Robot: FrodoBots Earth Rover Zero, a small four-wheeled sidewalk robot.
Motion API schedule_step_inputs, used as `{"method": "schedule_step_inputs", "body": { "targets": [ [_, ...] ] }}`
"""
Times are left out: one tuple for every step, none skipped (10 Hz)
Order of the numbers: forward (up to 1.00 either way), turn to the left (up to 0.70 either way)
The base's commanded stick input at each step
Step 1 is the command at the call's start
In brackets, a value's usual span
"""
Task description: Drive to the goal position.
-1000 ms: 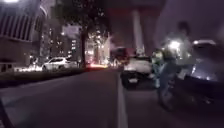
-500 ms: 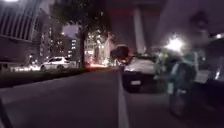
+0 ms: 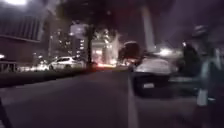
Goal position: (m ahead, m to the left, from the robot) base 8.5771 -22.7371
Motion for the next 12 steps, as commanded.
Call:
{"method": "schedule_step_inputs", "body": {
  "targets": [
    [0.45,0.0],
    [0.45,0.0],
    [0.45,0.0],
    [0.45,0.0],
    [0.45,0.0],
    [0.45,0.0],
    [0.45,0.0],
    [0.45,0.0],
    [0.45,0.0],
    [0.45,0.0],
    [0.45,0.0],
    [0.45,0.0]
  ]
}}
